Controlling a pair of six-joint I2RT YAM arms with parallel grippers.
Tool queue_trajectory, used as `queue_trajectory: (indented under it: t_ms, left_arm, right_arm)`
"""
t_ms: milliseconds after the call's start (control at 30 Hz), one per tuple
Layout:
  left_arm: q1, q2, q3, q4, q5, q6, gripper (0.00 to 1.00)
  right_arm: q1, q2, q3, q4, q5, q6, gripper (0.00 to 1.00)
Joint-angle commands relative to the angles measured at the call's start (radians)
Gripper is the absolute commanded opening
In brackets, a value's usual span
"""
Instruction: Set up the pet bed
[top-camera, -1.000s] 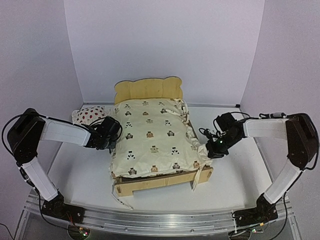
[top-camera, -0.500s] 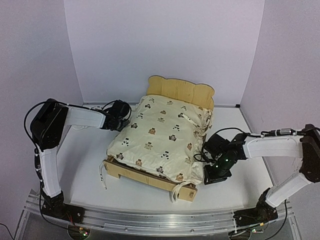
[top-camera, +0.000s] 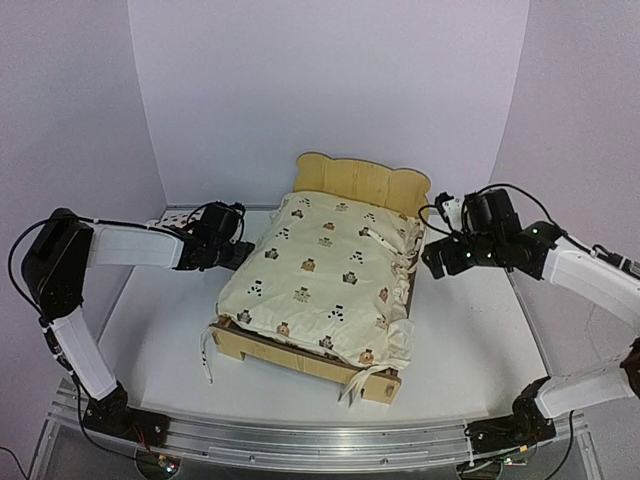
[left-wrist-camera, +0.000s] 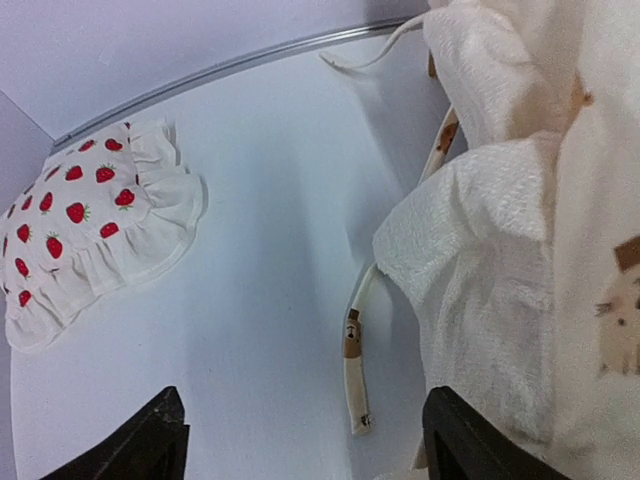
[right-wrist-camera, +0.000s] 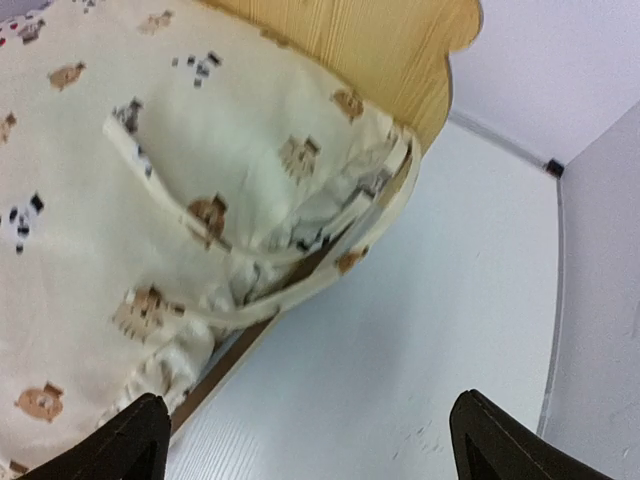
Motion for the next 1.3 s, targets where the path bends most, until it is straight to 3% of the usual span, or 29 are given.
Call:
queue_trajectory:
  t_ms: [0, 200, 400, 600, 900, 1167, 1267]
  left_arm:
    - [-0.009, -0.137, -0.032, -0.058, 0.001, -0.081, 0.88]
    - [-0.009, -0.266, -0.118, -0.139, 0.051, -0.175, 0.90]
    - [-0.015, -0.398, -0.168, -0.217, 0.111, -0.236, 0.90]
    - [-0.016, -0.489, -0.207, -0.260, 0.158, -0.251, 0.88]
    - [-0.017, -0.554, -0.240, -0.318, 0.185, -0.269, 0.84]
    - [-0.017, -0.587, -0.218, -0.338, 0.191, -0.263, 0.84]
    - [-0.017, -0.593, -0.212, -0.342, 0.190, -0.256, 0.84]
  right_arm:
    - [-0.090, 0.135, 0.193, 0.126, -0.129, -0.222, 0.98]
    - [-0.268, 0.393, 0.435, 0.174, -0.424, -0.311, 0.98]
    - [-0.403, 0.615, 0.659, 0.177, -0.674, -0.292, 0.98]
    - [-0.451, 0.785, 0.797, 0.180, -0.929, -0.330, 0.91]
    - [-0.461, 0.934, 0.960, 0.180, -1.156, -0.296, 0.60]
    - [-0.460, 0.875, 0.869, 0.181, -1.110, -0.346, 0.23]
    - [-0.463, 0.845, 0.814, 0.183, -1.079, -0.382, 0.13]
